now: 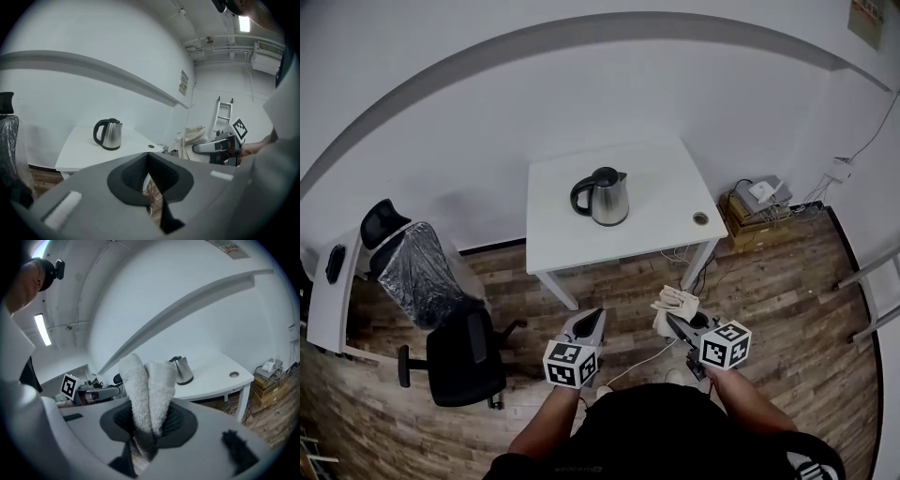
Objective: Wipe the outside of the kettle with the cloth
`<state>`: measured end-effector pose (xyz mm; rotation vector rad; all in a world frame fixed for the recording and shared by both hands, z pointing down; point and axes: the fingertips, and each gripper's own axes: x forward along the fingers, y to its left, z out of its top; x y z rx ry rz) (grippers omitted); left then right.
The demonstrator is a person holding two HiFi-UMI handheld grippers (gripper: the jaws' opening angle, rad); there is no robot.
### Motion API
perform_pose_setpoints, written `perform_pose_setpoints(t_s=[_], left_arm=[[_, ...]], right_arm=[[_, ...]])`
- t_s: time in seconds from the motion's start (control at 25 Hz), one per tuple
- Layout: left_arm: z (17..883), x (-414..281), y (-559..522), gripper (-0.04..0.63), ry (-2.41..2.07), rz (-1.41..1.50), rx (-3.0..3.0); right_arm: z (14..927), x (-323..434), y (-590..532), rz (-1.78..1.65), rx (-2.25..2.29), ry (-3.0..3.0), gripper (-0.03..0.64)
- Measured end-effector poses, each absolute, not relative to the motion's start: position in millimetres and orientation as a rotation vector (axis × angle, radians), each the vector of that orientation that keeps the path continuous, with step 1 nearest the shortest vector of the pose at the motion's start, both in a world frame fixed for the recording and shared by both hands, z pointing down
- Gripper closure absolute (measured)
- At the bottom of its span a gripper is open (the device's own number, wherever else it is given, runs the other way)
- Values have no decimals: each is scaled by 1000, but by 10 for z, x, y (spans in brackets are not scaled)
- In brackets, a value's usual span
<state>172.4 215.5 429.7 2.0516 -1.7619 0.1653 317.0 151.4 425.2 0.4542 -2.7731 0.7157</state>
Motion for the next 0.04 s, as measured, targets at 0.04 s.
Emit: perform_pose_setpoints(t_s=[0.04], left_arm=[[4304,1737,2149,588,-1763,167,2050]], right_arm=[[4254,3174,1513,707,451,-2772,518]])
